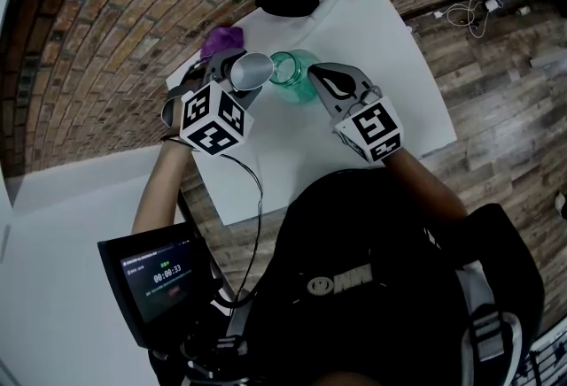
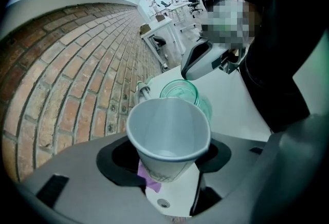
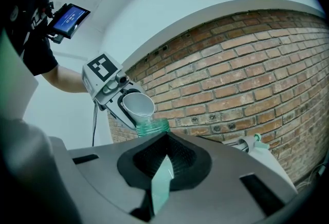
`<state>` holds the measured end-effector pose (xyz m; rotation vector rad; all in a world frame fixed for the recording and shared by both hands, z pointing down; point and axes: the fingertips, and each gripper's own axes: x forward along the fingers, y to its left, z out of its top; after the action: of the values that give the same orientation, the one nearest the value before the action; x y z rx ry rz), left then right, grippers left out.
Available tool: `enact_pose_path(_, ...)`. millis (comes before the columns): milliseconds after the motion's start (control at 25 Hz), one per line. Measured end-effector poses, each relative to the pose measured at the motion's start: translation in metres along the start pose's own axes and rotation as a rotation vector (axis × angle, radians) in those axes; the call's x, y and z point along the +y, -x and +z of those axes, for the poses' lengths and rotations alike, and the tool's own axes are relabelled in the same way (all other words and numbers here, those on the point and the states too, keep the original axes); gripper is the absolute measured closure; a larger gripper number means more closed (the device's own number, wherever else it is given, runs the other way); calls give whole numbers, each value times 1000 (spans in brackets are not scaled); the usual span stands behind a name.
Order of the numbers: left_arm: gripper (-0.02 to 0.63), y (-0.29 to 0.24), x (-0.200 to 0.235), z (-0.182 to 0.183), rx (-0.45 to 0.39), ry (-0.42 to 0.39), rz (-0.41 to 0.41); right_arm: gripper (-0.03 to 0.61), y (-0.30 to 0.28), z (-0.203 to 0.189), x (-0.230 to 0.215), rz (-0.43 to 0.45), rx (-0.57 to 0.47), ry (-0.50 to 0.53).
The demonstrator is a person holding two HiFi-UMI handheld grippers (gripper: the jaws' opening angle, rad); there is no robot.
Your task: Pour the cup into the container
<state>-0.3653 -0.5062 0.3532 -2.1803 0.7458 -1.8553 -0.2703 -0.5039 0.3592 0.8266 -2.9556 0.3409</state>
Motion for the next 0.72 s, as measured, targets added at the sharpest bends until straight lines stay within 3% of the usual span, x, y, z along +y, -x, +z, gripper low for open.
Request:
enact_pose_path(240,328,3,1,5,-15,15,-5,583,2,1,0,-3,-4,-3)
enact_pose_path(720,328,3,4,6,28,-55,11,583,3,3,0,-4,-9,-7)
